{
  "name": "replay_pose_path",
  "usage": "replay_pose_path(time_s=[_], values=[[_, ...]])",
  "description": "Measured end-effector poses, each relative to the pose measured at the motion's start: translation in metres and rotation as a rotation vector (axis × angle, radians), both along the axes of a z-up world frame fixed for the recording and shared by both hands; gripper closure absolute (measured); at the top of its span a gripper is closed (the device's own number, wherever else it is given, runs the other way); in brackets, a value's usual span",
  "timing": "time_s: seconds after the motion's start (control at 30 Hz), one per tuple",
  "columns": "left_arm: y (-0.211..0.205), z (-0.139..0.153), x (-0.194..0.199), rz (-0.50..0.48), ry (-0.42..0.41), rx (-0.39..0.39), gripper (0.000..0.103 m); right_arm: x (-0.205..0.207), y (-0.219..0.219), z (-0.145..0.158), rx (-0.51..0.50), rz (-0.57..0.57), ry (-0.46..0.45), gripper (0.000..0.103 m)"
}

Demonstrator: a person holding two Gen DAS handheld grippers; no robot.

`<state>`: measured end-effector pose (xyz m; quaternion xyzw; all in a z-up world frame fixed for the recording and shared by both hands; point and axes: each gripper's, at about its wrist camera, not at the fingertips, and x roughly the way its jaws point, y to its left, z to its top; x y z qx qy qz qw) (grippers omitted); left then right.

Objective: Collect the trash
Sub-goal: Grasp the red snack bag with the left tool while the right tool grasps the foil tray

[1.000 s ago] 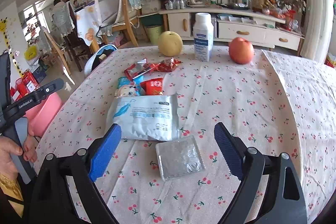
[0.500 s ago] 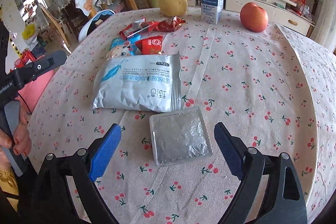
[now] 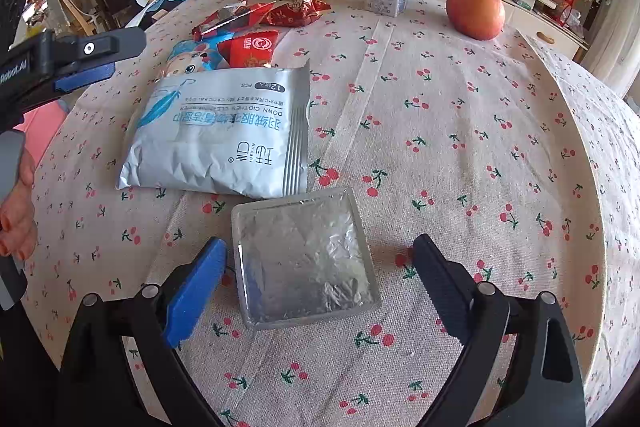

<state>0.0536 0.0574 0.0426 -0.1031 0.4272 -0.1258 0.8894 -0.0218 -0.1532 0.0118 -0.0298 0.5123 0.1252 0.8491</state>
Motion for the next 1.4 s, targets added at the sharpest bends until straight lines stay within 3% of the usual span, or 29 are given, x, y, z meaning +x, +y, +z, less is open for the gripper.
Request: replay_pose_path(time_s=[0.17, 0.27, 0.43, 0.9, 1.03, 1.1, 1.17, 1.23, 1.3, 1.4], values=[[-0.001, -0.005, 0.035, 0.129, 0.057, -0.034, 0.016, 0.001, 0.003, 0.000, -0.019, 0.020, -0.002, 0.011], [-0.001, -0.009, 0.060, 0.212, 0.105, -0.054, 0.016, 0.000, 0.005, 0.001, -0.043, 0.037, -0.022, 0.022], [-0.006, -0.017, 0.097, 0.301, 0.182, -0.018, 0.016, 0.001, 0.003, 0.004, -0.036, 0.055, -0.037, 0.038], [-0.015, -0.042, 0.154, 0.400, 0.344, 0.092, 0.016, 0.003, -0.012, 0.009, 0.074, 0.056, -0.024, 0.039], [-0.024, -0.042, 0.156, 0.396, 0.324, 0.150, 0.018, 0.002, -0.013, 0.014, 0.087, 0.058, -0.036, 0.039], [-0.028, -0.039, 0.152, 0.379, 0.297, 0.155, 0.031, 0.000, -0.013, 0.016, 0.090, 0.057, -0.040, 0.039], [-0.033, -0.037, 0.149, 0.355, 0.281, 0.151, 0.055, 0.000, -0.014, 0.016, 0.095, 0.053, -0.042, 0.039], [-0.036, -0.036, 0.145, 0.338, 0.273, 0.132, 0.062, 0.001, -0.015, 0.018, 0.101, 0.049, -0.044, 0.039], [-0.037, -0.034, 0.140, 0.327, 0.256, 0.113, 0.076, 0.000, -0.016, 0.019, 0.105, 0.046, -0.049, 0.039], [-0.036, -0.030, 0.130, 0.314, 0.232, 0.092, 0.083, 0.000, -0.018, 0.020, 0.124, 0.043, -0.048, 0.039]])
